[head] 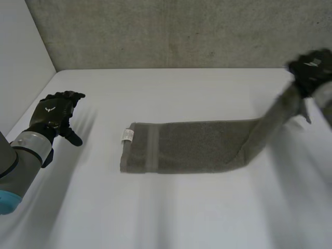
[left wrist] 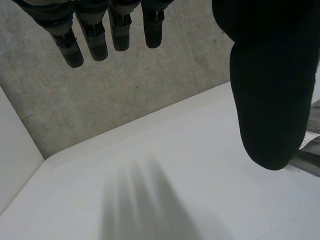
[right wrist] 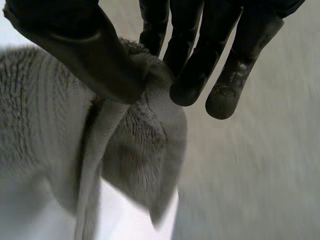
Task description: Fold the laundry
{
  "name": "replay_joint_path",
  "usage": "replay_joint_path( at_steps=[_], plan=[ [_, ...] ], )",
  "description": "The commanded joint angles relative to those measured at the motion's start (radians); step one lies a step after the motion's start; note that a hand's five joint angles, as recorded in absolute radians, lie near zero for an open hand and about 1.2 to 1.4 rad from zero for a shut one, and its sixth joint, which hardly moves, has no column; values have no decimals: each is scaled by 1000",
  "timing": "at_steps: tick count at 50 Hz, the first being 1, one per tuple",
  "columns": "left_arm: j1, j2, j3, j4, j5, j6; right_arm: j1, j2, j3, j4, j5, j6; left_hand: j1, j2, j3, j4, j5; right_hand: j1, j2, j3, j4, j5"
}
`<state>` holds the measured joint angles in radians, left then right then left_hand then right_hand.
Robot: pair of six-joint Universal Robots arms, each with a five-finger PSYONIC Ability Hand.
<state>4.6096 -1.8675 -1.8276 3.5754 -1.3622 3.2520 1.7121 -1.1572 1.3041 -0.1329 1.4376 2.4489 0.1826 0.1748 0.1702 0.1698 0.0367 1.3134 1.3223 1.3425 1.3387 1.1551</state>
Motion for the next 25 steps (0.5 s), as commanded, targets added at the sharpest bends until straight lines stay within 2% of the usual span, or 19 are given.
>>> replay_joint_path(
  at_steps=[1, 2, 3, 5, 8, 10, 18, 25],
  plan=[
    [-5, 2, -2, 0, 0, 0, 360, 103, -143, 1, 15, -86, -4, 3, 8, 8, -33, 83, 74, 54, 58, 67],
    [-5, 2, -2, 0, 0, 0, 432, 140, -166, 1, 14, -108, -4, 3, 8, 8, -33, 83, 74, 54, 58, 67],
    [-5, 2, -2, 0, 0, 0, 432, 140, -166, 1, 14, -108, -4, 3, 8, 8, -33, 83, 74, 54, 58, 67],
    [-5, 2, -2, 0, 0, 0, 549, 227, -212, -1, 14, -146, -4, 3, 8, 8, -33, 83, 74, 54, 58, 67],
    [-5, 1, -2, 0, 0, 0, 598, 274, -236, -1, 14, -159, -4, 3, 8, 8, -33, 83, 74, 54, 58, 67],
    [-5, -1, -2, 0, 0, 0, 676, 364, -288, 1, 17, -162, -4, 3, 8, 8, -33, 83, 74, 54, 58, 67],
    [-11, -6, -4, 2, 0, 0, 788, 517, -322, 4, 20, -159, -4, 3, 8, 8, -33, 83, 74, 54, 58, 67],
    [-12, -6, -12, 19, 0, 2, 804, 495, -307, 6, 15, -143, -4, 3, 8, 8, -33, 83, 74, 54, 58, 67]
  ],
)
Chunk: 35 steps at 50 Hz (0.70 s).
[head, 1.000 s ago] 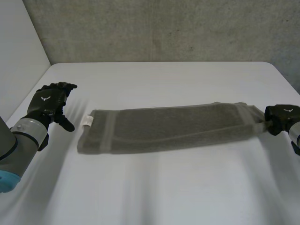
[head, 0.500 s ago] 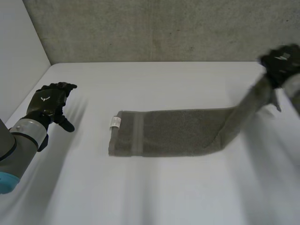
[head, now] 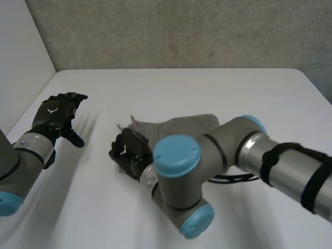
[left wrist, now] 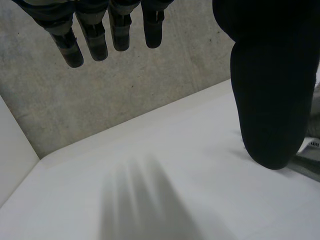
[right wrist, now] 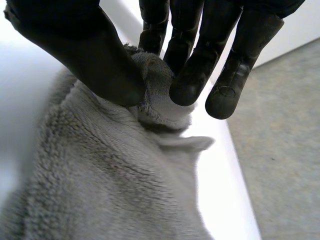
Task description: Fold the laundry
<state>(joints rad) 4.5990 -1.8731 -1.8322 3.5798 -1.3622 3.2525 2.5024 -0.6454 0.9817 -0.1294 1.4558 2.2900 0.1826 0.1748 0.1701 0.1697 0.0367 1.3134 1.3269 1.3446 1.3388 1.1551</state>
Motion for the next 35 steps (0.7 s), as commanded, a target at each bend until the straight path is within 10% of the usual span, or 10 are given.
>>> replay_joint_path(
  at_steps=[1, 2, 4, 6, 23, 35],
  plan=[
    [-2, -1, -9, 23, 0, 1, 13, -34, 17, 2, -2, 25, -4, 3, 8, 9, -33, 83, 69, 52, 58, 67],
    [-2, -1, -9, 24, 0, 1, 13, -34, 17, 2, -2, 25, -4, 3, 8, 9, -33, 83, 69, 52, 58, 67],
    [-5, 0, -12, 43, 0, 1, 12, -65, 32, 10, 1, 51, -4, 3, 8, 9, -33, -1026, -1040, -1058, -1052, -1043],
    [-11, -1, -12, 51, 0, 1, 9, -83, 41, 20, 2, 65, -4, 3, 8, 9, -33, -1139, -1152, -1170, -1164, -1155],
    [-189, 15, 47, 36, -5, -7, -267, -488, 326, 68, -18, 462, 5, 12, 17, 17, -24, -1139, -1152, -1170, -1164, -1155],
    [-347, -110, 131, 37, -18, -2, -458, -528, 600, 48, -141, 488, 19, 27, 32, 32, -9, -1139, -1152, -1170, -1164, -1155]
  ],
)
